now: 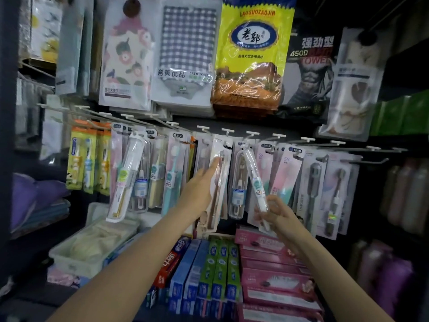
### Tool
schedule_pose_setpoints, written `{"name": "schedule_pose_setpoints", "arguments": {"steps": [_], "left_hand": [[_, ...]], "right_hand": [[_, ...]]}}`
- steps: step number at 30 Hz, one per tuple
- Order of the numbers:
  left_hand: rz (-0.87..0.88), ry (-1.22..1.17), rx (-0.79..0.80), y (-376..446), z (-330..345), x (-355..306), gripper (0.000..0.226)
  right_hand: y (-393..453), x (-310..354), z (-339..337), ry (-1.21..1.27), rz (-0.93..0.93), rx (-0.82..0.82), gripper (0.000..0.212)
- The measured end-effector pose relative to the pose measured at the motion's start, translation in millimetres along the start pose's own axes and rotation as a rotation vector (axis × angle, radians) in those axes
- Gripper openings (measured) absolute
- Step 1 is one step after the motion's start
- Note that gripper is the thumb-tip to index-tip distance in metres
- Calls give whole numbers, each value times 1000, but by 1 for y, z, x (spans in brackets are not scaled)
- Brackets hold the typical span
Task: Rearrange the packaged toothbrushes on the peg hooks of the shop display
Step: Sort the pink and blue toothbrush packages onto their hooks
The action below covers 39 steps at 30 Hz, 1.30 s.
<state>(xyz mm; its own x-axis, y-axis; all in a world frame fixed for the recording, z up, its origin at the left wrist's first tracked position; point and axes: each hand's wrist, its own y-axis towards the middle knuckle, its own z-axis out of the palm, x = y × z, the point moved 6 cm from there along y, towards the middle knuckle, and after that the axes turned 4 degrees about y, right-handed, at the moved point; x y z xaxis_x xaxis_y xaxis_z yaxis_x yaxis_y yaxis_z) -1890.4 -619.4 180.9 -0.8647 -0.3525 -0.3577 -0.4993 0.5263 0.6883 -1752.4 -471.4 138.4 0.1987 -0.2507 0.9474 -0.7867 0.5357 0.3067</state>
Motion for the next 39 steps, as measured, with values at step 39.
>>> {"name": "schedule_pose_setpoints", "arguments": {"steps": [39], "left_hand": [[-351,-213,-72,-49,-88,207,43]], "right_hand": [[24,23,227,-152,-278,-74,14]]}}
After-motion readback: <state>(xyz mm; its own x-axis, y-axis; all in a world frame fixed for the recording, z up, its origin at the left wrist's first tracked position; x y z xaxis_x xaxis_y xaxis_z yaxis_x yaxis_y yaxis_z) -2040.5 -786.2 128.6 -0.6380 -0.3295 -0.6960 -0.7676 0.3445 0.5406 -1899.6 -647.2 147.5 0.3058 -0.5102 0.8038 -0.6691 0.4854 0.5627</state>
